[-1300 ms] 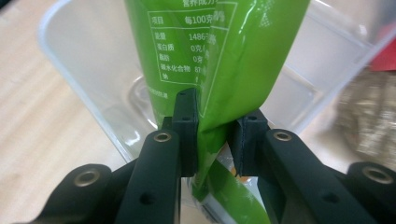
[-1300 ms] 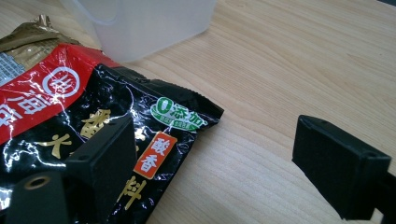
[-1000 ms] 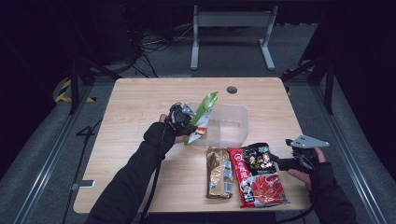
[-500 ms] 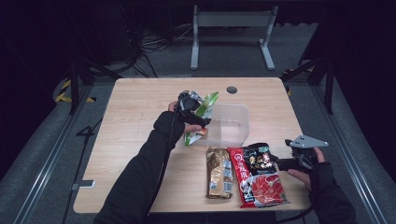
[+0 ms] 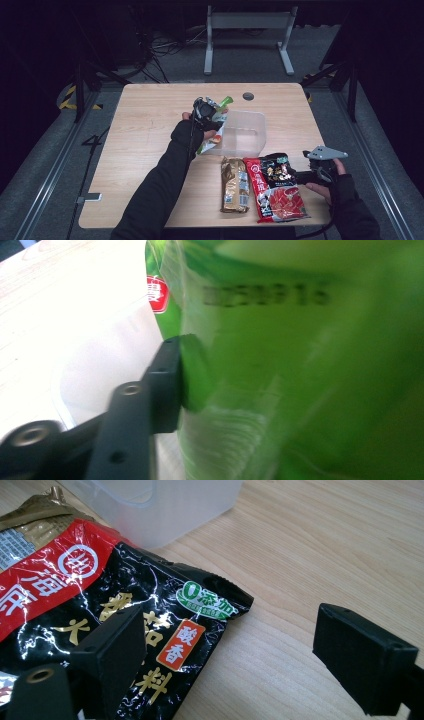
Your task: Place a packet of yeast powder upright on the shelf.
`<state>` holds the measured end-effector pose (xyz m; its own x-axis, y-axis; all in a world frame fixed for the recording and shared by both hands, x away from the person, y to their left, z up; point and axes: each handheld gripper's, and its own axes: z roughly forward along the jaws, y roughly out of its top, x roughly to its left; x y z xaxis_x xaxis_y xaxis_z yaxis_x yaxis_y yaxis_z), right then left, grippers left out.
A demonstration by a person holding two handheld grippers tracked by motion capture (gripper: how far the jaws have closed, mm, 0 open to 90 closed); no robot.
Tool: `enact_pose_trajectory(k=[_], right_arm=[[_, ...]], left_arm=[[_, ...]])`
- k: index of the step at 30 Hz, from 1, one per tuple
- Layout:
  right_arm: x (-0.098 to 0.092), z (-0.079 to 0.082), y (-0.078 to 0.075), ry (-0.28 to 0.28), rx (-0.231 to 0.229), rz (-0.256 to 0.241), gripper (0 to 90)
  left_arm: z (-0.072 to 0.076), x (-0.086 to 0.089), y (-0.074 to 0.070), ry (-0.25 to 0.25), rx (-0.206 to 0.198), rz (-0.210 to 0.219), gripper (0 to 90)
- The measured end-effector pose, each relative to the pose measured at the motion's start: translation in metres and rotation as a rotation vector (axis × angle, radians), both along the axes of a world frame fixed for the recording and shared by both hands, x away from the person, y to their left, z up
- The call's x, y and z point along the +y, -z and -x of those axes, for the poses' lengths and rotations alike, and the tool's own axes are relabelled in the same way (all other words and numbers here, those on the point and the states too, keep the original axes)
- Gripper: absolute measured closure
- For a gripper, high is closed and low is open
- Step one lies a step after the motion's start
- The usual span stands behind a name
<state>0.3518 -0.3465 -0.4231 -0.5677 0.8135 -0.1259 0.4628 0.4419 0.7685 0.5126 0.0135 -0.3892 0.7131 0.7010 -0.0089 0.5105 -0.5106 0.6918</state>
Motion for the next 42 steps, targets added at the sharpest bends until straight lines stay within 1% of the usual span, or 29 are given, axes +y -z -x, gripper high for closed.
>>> enact_pose_trajectory(k=[2, 4, 5, 7, 8, 9, 11, 12, 13, 15, 16, 17, 18, 20, 23, 25, 26, 27, 28, 30, 31, 32, 33, 35, 36, 38, 39, 41, 42], right_arm=[[0.000, 0.000, 0.000, -0.001, 0.001, -0.002, 14.4], [-0.001, 0.000, 0.000, 0.000, 0.003, -0.005, 14.4], [-0.001, 0.000, 0.001, -0.001, 0.007, -0.008, 14.4], [-0.001, 0.000, 0.001, -0.003, 0.006, -0.008, 14.4], [-0.001, 0.000, 0.001, -0.004, 0.006, -0.008, 14.4], [-0.001, 0.000, 0.000, -0.005, 0.006, -0.007, 14.4], [0.000, 0.000, 0.001, -0.010, 0.005, -0.010, 14.3], [0.000, 0.000, 0.001, -0.011, 0.003, -0.008, 14.3], [0.000, 0.000, 0.001, -0.016, 0.003, -0.014, 14.3], [0.000, 0.001, 0.001, -0.022, -0.001, -0.012, 14.2], [0.001, 0.001, 0.000, -0.024, -0.002, -0.013, 14.2], [0.001, 0.001, 0.001, -0.030, -0.001, -0.017, 14.2], [0.001, 0.001, 0.001, -0.030, -0.001, -0.017, 14.2], [0.002, 0.001, 0.001, -0.034, 0.000, -0.014, 14.1], [0.003, 0.002, 0.001, -0.039, -0.004, -0.009, 14.0], [0.003, 0.002, 0.000, -0.037, -0.006, -0.011, 14.0], [0.003, 0.002, 0.000, -0.036, -0.006, -0.012, 14.0], [0.003, 0.002, 0.000, -0.035, -0.007, -0.011, 14.0], [0.003, 0.002, 0.000, -0.034, -0.006, -0.009, 13.9], [0.002, 0.002, 0.000, -0.033, -0.007, -0.009, 13.9], [0.002, 0.002, 0.000, -0.030, -0.008, -0.011, 14.0], [0.001, 0.002, -0.001, -0.029, -0.007, -0.014, 13.9], [0.001, 0.002, -0.001, -0.030, -0.007, -0.017, 13.9], [0.001, 0.002, 0.000, -0.029, -0.007, -0.014, 14.0], [0.000, 0.002, 0.000, -0.028, -0.007, -0.013, 14.1], [0.000, 0.002, -0.001, -0.019, -0.006, -0.010, 14.2], [0.000, 0.002, -0.001, -0.015, -0.008, -0.011, 14.3], [0.000, 0.002, -0.002, -0.016, -0.009, -0.017, 14.6], [0.000, 0.002, -0.002, -0.016, -0.008, -0.019, 14.8]], left_arm=[[0.000, 0.002, 0.001, 0.001, 0.005, 0.012, 68.3], [0.002, 0.004, 0.002, 0.002, -0.023, 0.030, 69.8], [0.003, 0.006, 0.003, 0.001, -0.031, 0.049, 74.2], [0.005, 0.009, 0.004, -0.007, -0.069, 0.085, 76.2], [0.006, 0.010, 0.004, -0.008, -0.094, 0.098, 76.4], [0.008, 0.012, 0.004, -0.021, -0.140, 0.136, 76.6], [0.012, 0.016, 0.002, -0.037, -0.218, 0.190, 76.6], [0.015, 0.017, 0.001, -0.038, -0.274, 0.217, 76.6], [0.017, 0.019, 0.001, -0.032, -0.317, 0.243, 76.6], [0.021, 0.020, 0.009, -0.025, -0.411, 0.325, 76.6], [0.021, 0.020, 0.009, -0.025, -0.411, 0.325, 76.6], [0.022, 0.019, 0.012, -0.026, -0.429, 0.328, 76.5], [0.022, 0.017, 0.015, -0.031, -0.438, 0.311, 76.5], [0.023, 0.012, 0.022, -0.033, -0.435, 0.274, 76.3], [0.027, 0.010, 0.031, -0.015, -0.428, 0.242, 75.8], [0.028, 0.010, 0.039, -0.024, -0.409, 0.240, 74.2], [0.030, 0.013, 0.042, -0.030, -0.410, 0.271, 74.2], [0.030, 0.015, 0.041, -0.026, -0.390, 0.303, 72.4], [0.030, 0.016, 0.040, -0.020, -0.377, 0.320, 65.7], [0.032, 0.019, 0.037, 0.001, -0.375, 0.301, 64.3], [0.034, 0.021, 0.036, 0.019, -0.363, 0.301, 64.3], [0.034, 0.023, 0.034, 0.040, -0.339, 0.321, 60.3], [0.036, 0.025, 0.033, 0.053, -0.330, 0.319, 54.2], [0.041, 0.030, 0.028, 0.065, -0.338, 0.311, 48.8], [0.042, 0.033, 0.028, 0.064, -0.331, 0.312, 49.4], [0.044, 0.042, 0.025, 0.068, -0.336, 0.296, 50.2], [0.046, 0.047, 0.024, 0.074, -0.318, 0.300, 49.7], [0.050, 0.056, 0.024, 0.079, -0.315, 0.303, 47.1], [0.052, 0.060, 0.023, 0.095, -0.312, 0.304, 49.4]])
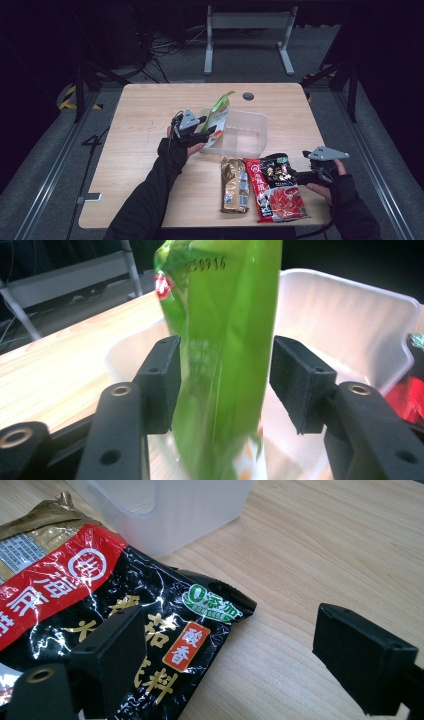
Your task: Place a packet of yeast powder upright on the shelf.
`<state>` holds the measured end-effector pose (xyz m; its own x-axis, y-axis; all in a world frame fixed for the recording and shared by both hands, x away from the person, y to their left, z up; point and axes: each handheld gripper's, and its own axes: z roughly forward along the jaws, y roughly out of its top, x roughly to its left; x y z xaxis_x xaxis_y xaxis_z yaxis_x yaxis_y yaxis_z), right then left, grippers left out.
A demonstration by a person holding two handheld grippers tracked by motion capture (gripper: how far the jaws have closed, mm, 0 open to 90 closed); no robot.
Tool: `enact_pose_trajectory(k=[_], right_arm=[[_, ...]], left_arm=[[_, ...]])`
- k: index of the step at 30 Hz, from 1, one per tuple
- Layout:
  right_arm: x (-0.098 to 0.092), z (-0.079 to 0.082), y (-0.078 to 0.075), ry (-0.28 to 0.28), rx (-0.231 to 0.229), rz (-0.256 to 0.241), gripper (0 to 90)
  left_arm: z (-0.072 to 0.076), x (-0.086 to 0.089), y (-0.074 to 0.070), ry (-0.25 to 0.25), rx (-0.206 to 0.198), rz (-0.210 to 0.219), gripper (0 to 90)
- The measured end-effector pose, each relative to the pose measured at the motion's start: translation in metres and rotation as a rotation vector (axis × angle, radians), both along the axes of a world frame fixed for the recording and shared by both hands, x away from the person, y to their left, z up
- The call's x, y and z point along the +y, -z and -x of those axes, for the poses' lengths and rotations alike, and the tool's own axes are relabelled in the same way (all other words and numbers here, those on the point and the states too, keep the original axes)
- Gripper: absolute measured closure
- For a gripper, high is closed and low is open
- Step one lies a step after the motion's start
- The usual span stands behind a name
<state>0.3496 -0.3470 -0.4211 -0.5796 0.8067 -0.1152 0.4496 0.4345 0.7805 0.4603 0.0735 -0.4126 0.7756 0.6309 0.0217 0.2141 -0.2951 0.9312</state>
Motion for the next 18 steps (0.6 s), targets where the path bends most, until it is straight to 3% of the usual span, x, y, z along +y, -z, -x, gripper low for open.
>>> enact_pose_trajectory(k=[5, 9, 12, 14, 18], right_arm=[[-0.001, -0.001, 0.000, 0.006, 0.008, -0.004, 17.4], [0.001, 0.000, -0.002, -0.001, 0.008, -0.011, 20.2], [0.003, 0.001, -0.003, -0.014, 0.010, -0.017, 20.3], [0.004, 0.001, -0.003, -0.016, 0.012, -0.011, 20.1], [0.008, 0.001, -0.002, -0.023, 0.015, -0.001, 20.0]], left_arm=[[0.022, 0.016, -0.006, 0.007, -0.020, -0.001, 40.1], [0.041, 0.024, -0.007, 0.050, -0.011, -0.043, 33.4], [0.050, 0.028, 0.000, 0.095, 0.042, -0.041, 28.2], [0.053, 0.026, 0.006, 0.145, 0.104, -0.051, 26.1], [0.053, 0.010, 0.024, 0.228, 0.212, -0.115, 24.0]])
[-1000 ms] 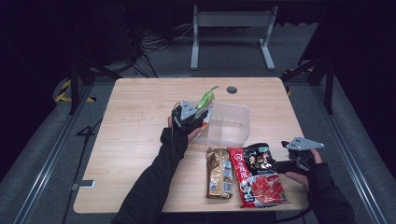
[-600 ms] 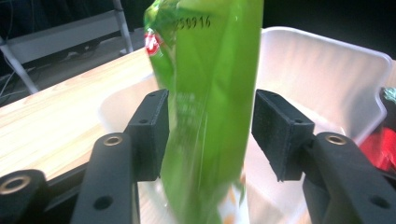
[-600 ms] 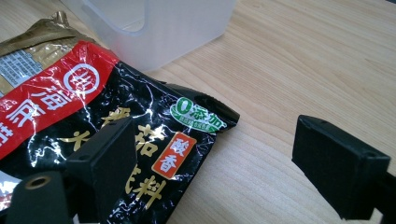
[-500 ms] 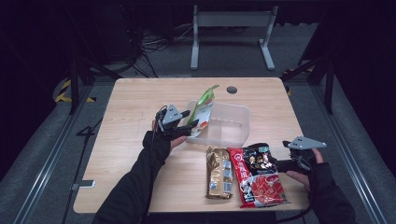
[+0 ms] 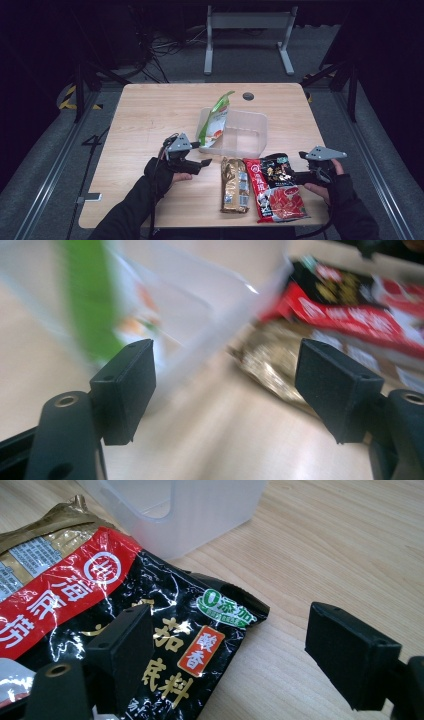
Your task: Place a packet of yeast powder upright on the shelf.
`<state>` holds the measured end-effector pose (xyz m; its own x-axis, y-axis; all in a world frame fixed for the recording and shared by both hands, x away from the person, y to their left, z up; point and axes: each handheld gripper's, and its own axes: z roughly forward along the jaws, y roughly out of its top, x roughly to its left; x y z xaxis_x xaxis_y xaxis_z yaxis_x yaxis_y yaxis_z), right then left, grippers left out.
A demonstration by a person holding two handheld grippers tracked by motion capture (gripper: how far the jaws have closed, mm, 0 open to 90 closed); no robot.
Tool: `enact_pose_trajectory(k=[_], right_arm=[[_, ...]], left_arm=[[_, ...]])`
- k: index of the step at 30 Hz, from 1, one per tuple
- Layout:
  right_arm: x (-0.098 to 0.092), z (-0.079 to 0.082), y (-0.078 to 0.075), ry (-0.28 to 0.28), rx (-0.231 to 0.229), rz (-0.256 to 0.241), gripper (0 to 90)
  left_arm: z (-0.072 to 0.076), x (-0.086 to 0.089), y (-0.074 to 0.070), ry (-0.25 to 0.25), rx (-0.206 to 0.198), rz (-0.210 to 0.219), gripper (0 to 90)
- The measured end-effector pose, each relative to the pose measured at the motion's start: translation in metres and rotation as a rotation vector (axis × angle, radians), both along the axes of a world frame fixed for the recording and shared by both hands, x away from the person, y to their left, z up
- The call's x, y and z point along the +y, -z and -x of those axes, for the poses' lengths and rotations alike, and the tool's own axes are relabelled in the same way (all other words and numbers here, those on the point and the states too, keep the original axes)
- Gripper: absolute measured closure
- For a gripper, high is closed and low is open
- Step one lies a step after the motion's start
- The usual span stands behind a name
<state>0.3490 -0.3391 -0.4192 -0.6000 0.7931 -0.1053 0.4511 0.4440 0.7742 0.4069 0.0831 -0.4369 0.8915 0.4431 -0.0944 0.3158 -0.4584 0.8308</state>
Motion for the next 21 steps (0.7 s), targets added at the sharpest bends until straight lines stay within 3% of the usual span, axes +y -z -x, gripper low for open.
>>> enact_pose_trajectory(k=[1, 3, 4, 5, 6, 7, 9, 11, 13, 16, 19, 21], right_arm=[[0.001, 0.000, 0.000, -0.007, 0.000, 0.002, 20.0], [0.002, 0.000, 0.000, -0.010, 0.000, 0.007, 20.2], [0.003, 0.000, 0.001, -0.015, 0.004, 0.009, 20.6], [0.003, 0.000, 0.001, -0.017, 0.003, 0.013, 21.5], [0.004, 0.000, 0.002, -0.022, 0.007, 0.014, 24.0], [0.004, 0.001, 0.003, -0.032, 0.011, 0.012, 25.7], [0.005, 0.001, 0.003, -0.039, 0.012, 0.014, 26.6], [0.008, 0.001, 0.003, -0.056, 0.017, 0.012, 33.0], [0.013, 0.003, 0.003, -0.076, 0.016, 0.017, 35.5], [0.018, 0.006, 0.001, -0.111, 0.024, 0.006, 41.6], [0.028, 0.010, -0.002, -0.147, 0.036, -0.001, 48.8], [0.035, 0.013, -0.003, -0.177, 0.047, -0.008, 52.9]], left_arm=[[-0.001, -0.005, 0.004, 0.025, 0.035, -0.014, 23.6], [-0.003, -0.014, 0.011, 0.051, 0.063, -0.037, 21.9], [-0.003, -0.014, 0.011, 0.051, 0.063, -0.037, 21.5], [-0.005, -0.023, 0.016, 0.076, 0.111, -0.032, 20.8], [-0.005, -0.023, 0.016, 0.076, 0.111, -0.032, 20.3], [-0.008, -0.032, 0.019, 0.097, 0.136, -0.036, 19.2], [-0.009, -0.037, 0.020, 0.106, 0.149, -0.047, 17.8], [-0.010, -0.047, 0.023, 0.124, 0.144, -0.073, 15.9], [-0.012, -0.053, 0.025, 0.123, 0.174, -0.071, 15.1], [-0.016, -0.058, 0.029, 0.127, 0.187, -0.088, 13.9], [-0.018, -0.063, 0.030, 0.134, 0.193, -0.080, 12.7], [-0.020, -0.064, 0.030, 0.113, 0.182, -0.085, 12.9]])
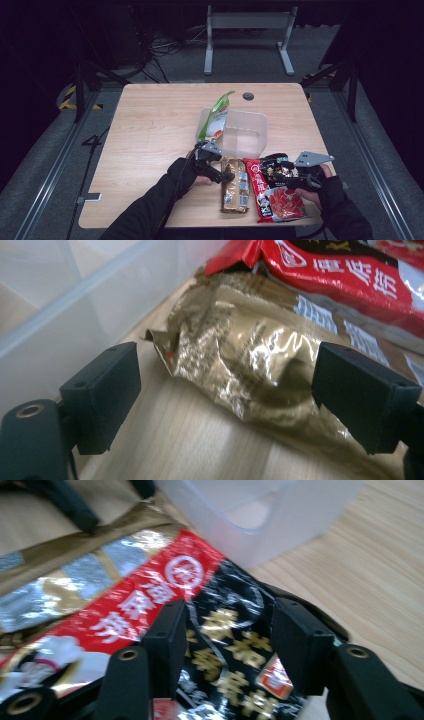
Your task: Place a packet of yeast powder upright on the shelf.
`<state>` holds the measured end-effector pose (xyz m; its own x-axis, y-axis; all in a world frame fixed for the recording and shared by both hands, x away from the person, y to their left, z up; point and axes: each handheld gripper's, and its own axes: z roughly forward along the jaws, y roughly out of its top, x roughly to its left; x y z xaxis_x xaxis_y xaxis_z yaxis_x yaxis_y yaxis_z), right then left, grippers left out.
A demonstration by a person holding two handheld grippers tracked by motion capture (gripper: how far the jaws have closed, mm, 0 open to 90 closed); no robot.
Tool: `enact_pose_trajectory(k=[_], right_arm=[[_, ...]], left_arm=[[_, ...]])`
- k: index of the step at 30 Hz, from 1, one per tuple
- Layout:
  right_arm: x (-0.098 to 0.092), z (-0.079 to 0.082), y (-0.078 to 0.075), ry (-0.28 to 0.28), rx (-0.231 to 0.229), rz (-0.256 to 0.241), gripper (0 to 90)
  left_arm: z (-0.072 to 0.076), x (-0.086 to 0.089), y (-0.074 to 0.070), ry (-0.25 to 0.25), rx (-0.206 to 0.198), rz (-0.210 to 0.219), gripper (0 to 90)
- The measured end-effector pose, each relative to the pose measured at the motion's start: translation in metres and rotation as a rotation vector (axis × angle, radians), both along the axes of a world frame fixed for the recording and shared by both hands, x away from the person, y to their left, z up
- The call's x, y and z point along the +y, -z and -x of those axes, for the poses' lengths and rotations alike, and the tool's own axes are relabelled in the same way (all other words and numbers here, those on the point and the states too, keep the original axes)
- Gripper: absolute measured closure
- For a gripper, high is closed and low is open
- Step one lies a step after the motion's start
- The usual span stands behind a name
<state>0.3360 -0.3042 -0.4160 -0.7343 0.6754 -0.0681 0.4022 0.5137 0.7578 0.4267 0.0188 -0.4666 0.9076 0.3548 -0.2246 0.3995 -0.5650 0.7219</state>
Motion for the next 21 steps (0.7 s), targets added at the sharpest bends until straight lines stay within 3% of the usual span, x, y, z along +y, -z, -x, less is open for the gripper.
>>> enact_pose_trajectory(k=[6, 11, 14, 15, 16, 21], right_arm=[[0.023, 0.009, -0.004, -0.055, 0.036, -0.015, 55.5], [0.052, 0.022, -0.007, -0.148, 0.058, 0.008, 62.0], [0.061, 0.025, -0.006, -0.173, 0.082, -0.006, 64.5], [0.066, 0.026, -0.004, -0.183, 0.091, 0.015, 64.7], [0.076, 0.027, 0.000, -0.200, 0.124, 0.019, 67.2], [0.087, 0.024, 0.008, -0.185, 0.174, 0.058, 63.1]], left_arm=[[0.000, -0.001, 0.000, 0.006, -0.001, -0.001, 14.4], [0.000, 0.000, 0.001, -0.004, 0.009, 0.006, 15.6], [-0.001, 0.000, 0.001, -0.002, 0.011, 0.006, 16.0], [-0.001, 0.000, 0.001, -0.001, 0.014, 0.006, 16.0], [0.000, 0.000, 0.001, -0.003, 0.026, 0.000, 16.1], [-0.002, 0.000, 0.002, 0.003, 0.034, 0.010, 16.5]])
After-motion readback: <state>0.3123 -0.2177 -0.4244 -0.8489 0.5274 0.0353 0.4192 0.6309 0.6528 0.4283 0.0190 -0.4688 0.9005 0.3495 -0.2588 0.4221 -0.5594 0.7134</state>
